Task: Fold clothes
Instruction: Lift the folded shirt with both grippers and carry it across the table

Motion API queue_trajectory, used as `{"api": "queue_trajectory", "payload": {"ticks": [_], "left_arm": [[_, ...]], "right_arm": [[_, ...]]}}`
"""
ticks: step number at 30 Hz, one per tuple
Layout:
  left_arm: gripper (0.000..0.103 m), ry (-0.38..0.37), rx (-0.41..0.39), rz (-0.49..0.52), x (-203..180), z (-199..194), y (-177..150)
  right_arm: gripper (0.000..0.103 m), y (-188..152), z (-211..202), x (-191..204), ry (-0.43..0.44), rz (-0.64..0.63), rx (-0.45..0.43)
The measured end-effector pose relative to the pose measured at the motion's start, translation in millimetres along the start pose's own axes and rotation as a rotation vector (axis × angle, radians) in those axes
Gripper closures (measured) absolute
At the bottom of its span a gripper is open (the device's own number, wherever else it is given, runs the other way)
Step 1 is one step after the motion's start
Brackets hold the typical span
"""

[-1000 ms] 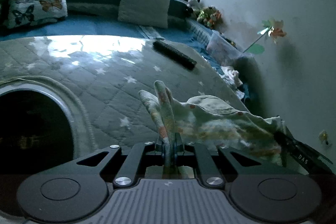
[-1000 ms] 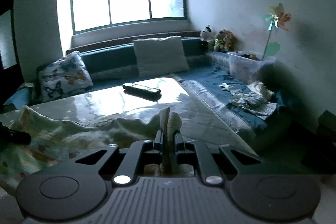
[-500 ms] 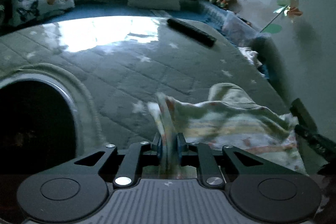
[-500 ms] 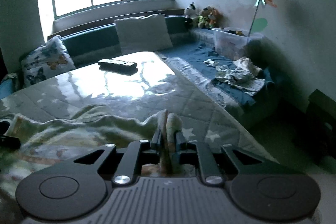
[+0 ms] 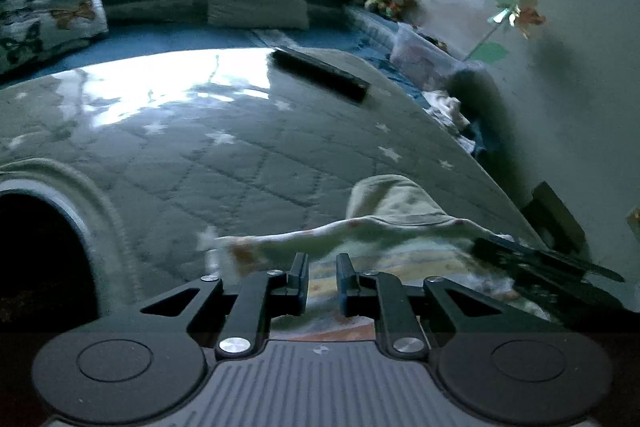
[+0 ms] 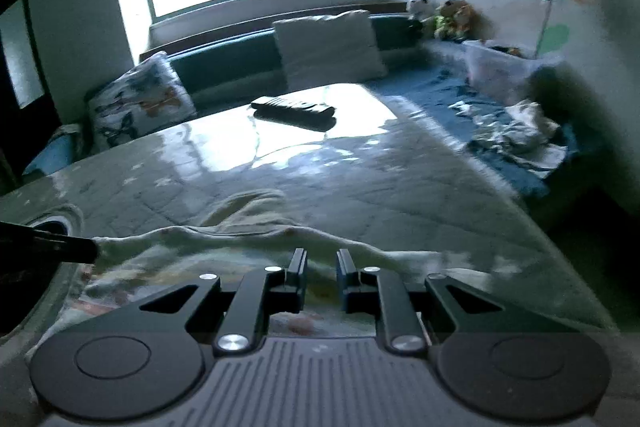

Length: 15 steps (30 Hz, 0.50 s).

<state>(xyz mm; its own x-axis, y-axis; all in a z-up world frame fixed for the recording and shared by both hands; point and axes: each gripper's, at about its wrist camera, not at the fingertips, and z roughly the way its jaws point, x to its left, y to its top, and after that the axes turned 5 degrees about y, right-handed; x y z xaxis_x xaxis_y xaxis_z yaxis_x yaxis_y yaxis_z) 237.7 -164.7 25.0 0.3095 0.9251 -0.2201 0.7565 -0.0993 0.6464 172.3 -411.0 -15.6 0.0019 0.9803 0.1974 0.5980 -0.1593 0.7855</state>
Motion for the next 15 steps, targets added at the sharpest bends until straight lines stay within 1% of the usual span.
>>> {"api": "queue_trajectory", "payload": {"ticks": [5, 10, 15], "left_arm": [[0.087, -0.025, 0.029, 0.017, -12.5, 26.7, 8.8], [0.087, -0.026, 0.058, 0.024, -17.8, 51.1, 12.6], [0.087, -0.026, 0.051, 0.025, -17.5, 52.5, 12.4]], "right_arm": [[0.087, 3.5, 22.7, 4.0, 0.017, 0.015, 0.022], [0.087, 3.5, 35.0, 2.2, 0.015, 0.024, 0.032], [0.087, 3.4, 34.1, 3.4, 0.015, 0.021, 0.023]]}}
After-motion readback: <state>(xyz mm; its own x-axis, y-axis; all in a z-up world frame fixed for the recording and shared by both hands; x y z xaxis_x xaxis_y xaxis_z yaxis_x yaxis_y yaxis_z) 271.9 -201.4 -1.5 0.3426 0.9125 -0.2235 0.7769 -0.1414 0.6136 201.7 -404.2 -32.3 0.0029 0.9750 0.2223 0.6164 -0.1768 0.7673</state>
